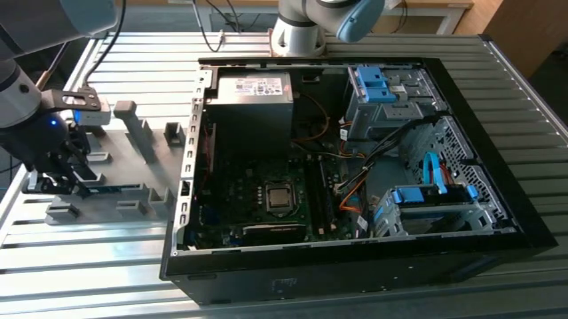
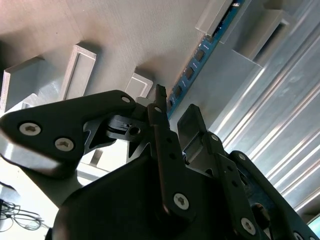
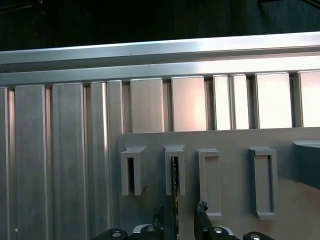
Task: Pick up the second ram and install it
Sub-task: 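Pick up the second ram and move it above second insertion slot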
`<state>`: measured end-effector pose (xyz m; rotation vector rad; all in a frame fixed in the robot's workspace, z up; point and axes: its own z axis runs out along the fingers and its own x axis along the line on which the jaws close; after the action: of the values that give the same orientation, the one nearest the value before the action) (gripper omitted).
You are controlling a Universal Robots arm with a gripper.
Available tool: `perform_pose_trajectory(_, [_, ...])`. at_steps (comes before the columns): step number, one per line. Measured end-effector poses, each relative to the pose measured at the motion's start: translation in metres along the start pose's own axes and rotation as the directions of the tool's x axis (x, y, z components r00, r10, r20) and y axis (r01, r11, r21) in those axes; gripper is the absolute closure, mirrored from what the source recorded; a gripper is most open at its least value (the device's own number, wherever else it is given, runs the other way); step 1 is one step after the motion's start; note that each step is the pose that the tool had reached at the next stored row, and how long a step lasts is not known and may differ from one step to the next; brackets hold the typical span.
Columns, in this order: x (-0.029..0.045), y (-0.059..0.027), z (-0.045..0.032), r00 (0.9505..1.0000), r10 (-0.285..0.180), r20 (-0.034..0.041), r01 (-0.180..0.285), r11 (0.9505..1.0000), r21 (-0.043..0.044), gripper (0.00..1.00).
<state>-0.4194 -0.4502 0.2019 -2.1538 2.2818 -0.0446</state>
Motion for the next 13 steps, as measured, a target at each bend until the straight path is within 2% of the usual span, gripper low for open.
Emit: perform_pose_trajectory(13, [0.0009, 0.0001, 0.0096, 1.0000, 0.000, 0.0000, 0.000, 1.0000, -0.0001, 0.63])
